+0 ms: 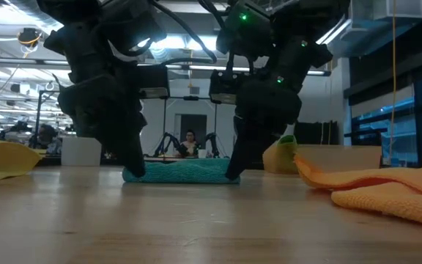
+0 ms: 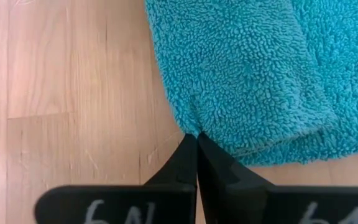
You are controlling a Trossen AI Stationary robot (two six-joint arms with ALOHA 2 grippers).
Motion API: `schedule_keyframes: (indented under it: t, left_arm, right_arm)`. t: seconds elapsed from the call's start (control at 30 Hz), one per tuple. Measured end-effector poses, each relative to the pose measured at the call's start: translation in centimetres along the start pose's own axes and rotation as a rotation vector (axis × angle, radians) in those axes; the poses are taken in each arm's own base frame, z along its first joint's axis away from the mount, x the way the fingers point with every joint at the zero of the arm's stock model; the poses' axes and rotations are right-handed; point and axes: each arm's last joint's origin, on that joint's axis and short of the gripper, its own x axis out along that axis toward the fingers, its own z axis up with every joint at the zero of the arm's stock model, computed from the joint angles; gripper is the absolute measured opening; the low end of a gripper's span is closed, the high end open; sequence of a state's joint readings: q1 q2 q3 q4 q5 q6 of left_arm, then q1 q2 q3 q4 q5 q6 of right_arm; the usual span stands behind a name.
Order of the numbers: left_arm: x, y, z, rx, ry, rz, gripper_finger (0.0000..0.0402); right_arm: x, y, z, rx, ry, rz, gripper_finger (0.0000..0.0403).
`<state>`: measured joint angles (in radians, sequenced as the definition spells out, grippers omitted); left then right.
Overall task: Roll microfiber towels into tight, uniform cylinder then place into a basket
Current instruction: Fold the blue towel
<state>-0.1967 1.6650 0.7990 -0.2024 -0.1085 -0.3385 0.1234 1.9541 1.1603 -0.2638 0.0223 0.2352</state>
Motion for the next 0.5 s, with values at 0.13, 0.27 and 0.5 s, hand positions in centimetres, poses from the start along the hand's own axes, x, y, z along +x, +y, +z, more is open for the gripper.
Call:
schedule_keyframes:
  t: [0.13, 0.27, 0.5]
  left_arm:
    - [-0.01, 0.00, 0.01, 0.000, 0.000, 0.000, 0.0000]
    - [-0.02, -0.03, -0.01, -0.001, 0.005, -0.012, 0.0000]
    - [-0.10, 0.01, -0.18, -0.024, 0.030, -0.011, 0.0000]
  right_arm:
    - [0.00, 0.00, 0.00, 0.000, 0.000, 0.000, 0.0002]
    - [0.00, 0.00, 0.01, 0.000, 0.000, 0.000, 0.0002]
    - [-0.07, 0.01, 0.04, 0.027, 0.001, 0.000, 0.0002]
